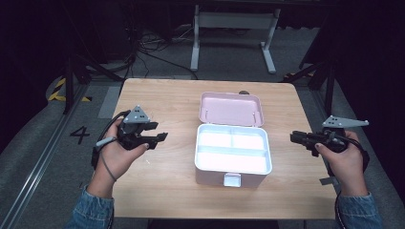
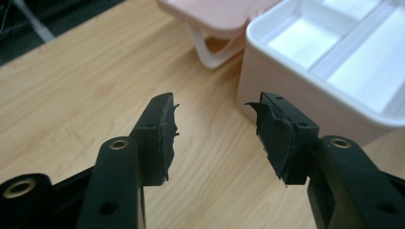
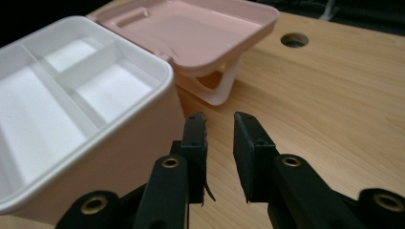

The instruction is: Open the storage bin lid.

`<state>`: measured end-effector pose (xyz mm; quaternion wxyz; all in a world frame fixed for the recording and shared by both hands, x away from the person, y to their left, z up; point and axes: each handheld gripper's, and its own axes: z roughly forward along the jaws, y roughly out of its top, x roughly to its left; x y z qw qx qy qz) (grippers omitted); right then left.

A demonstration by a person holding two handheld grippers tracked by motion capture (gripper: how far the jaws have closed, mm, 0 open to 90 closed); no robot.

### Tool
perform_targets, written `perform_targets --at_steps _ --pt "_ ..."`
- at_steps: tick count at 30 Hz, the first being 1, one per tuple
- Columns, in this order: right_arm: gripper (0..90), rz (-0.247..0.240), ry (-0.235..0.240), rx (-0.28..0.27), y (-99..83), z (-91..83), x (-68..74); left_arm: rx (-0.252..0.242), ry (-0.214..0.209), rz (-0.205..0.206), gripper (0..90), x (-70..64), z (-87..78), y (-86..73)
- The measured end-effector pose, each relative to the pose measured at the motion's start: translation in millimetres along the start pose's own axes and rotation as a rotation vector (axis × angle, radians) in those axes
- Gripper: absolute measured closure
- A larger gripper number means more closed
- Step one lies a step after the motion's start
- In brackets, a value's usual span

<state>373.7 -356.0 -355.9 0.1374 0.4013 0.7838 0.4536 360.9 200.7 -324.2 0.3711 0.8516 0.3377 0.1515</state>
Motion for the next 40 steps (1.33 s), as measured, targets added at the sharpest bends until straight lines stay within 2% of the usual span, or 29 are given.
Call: perform_targets --at_steps 1,2,5,7,8,9,10,11,13,15,16,18,19,22,25,27,28,29,30,32,34,36,40 --pt "75.3 0.000 0.000 0.000 0.0 0.0 0.0 0.000 0.000 0.000 47.4 0.0 0.0 0.0" --pt "74.6 0.022 -0.021 0.034 -4.9 4.5 -9.8 0.036 -0.010 -0.011 45.7 -0.3 -0.3 -11.6" --pt "74.4 0.032 -0.054 0.060 -8.5 6.7 -16.1 0.071 -0.018 -0.032 45.0 0.2 -0.3 -23.2" --pt "73.8 0.033 -0.081 0.088 -12.5 7.9 -21.4 0.103 -0.006 -0.041 44.3 3.4 -0.2 -29.5" --pt "73.8 0.033 -0.081 0.088 -12.5 7.9 -21.4 0.103 -0.006 -0.041 43.5 3.4 -0.2 -29.5" --pt "73.0 0.037 -0.111 0.120 -16.1 8.2 -25.8 0.120 0.006 -0.060 43.1 7.7 -0.4 -34.7" --pt "73.0 0.037 -0.111 0.120 -16.1 8.2 -25.8 0.120 0.006 -0.060 42.7 7.7 -0.4 -34.7" --pt "72.0 0.035 -0.131 0.140 -18.7 8.2 -29.3 0.151 0.023 -0.084 42.4 12.1 1.1 -40.0" --pt "71.4 0.035 -0.146 0.158 -20.9 8.5 -32.0 0.170 0.044 -0.102 41.7 16.1 3.9 -45.1" --pt "69.6 0.032 -0.161 0.187 -23.0 9.5 -34.2 0.210 0.063 -0.095 41.0 21.3 8.0 -51.2" --pt "68.7 0.025 -0.170 0.208 -24.5 10.3 -35.3 0.246 0.078 -0.069 40.7 24.4 10.6 -54.8" --pt "67.1 0.022 -0.186 0.247 -27.3 12.1 -37.1 0.322 0.087 -0.057 37.9 25.9 16.4 -61.2" --pt "66.7 0.025 -0.186 0.275 -29.0 13.5 -37.8 0.343 0.097 -0.039 38.1 27.5 18.9 -64.0" --pt "65.8 0.020 -0.205 0.350 -32.6 16.5 -37.9 0.390 0.108 -0.069 37.7 33.4 23.8 -71.6" --pt "63.6 0.017 -0.231 0.399 -36.2 20.1 -38.6 0.411 0.108 -0.095 37.0 38.3 25.2 -75.7" --pt "62.7 0.041 -0.264 0.440 -39.7 22.5 -39.6 0.431 0.113 -0.108 36.4 40.3 26.1 -77.6" --pt "62.7 0.041 -0.264 0.440 -39.7 22.5 -39.6 0.431 0.113 -0.108 36.2 40.3 26.1 -77.6" --pt "62.7 0.043 -0.302 0.471 -43.4 23.6 -41.4 0.455 0.113 -0.136 35.9 41.8 27.2 -79.3" --pt "62.6 0.044 -0.308 0.482 -44.4 23.6 -41.9 0.455 0.113 -0.136 35.4 41.8 27.2 -79.3" --pt "62.5 0.044 -0.315 0.495 -45.8 23.5 -42.3 0.517 0.116 -0.196 35.4 44.6 29.4 -83.4" --pt "61.5 0.047 -0.313 0.501 -47.3 22.3 -42.1 0.554 0.132 -0.220 35.2 47.1 30.9 -86.4" --pt "60.5 0.052 -0.303 0.498 -47.4 21.3 -41.8 0.548 0.137 -0.219 35.1 48.2 31.5 -87.2" --pt "58.6 0.052 -0.293 0.485 -46.2 21.2 -41.0 0.508 0.108 -0.210 34.8 47.0 29.6 -83.9"
